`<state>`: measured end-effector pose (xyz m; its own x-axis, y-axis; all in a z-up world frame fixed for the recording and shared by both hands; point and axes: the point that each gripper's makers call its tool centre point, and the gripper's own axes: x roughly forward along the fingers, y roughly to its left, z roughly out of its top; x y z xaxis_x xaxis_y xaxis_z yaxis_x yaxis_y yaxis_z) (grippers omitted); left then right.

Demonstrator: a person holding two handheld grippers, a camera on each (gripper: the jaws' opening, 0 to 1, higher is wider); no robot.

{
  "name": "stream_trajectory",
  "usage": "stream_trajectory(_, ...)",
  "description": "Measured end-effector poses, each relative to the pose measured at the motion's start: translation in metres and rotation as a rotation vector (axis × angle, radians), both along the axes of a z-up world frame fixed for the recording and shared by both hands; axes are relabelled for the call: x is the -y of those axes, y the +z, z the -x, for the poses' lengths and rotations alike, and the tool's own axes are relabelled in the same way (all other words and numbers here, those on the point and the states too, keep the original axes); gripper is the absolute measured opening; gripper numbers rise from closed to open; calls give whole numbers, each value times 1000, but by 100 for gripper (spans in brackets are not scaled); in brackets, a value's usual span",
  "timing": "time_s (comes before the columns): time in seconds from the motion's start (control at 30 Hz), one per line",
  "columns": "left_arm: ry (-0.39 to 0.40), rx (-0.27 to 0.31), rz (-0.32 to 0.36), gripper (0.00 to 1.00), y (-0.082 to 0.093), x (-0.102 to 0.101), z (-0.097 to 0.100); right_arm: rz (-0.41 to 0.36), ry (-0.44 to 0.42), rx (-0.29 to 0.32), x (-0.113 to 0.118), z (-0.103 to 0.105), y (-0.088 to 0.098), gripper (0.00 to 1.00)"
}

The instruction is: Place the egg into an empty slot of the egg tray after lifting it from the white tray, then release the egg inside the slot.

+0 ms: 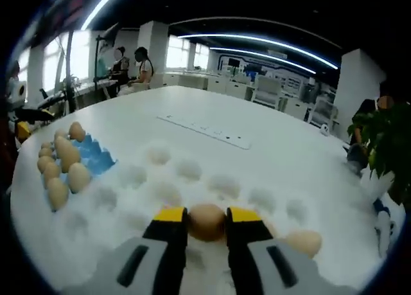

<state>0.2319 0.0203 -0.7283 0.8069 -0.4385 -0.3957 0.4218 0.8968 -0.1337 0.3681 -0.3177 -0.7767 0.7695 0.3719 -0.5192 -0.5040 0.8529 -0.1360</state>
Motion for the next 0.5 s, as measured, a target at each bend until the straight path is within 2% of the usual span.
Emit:
stream_trajectory(0.17, 14, 7, -6, 81, 2, -4, -1, -16, -26, 15, -4, 1, 11, 21)
stream_trajectory(0.23, 32, 19, -25, 84, 3, -9, -2, -68, -50, 25, -5, 0, 20, 21)
stream_trajectory(0.3, 36, 25, -16, 85, 4, -10, -3, -101, -60, 40, -6, 1, 30, 21)
stream_trajectory(0.37, 34, 18, -21, 84, 3, -10, -3, -143, -50, 50, -14, 2, 39, 21)
stream_trajectory(0.5, 22, 18, -20, 84, 3, -6, -2, -153, 5, 60, -33, 8, 47, 21)
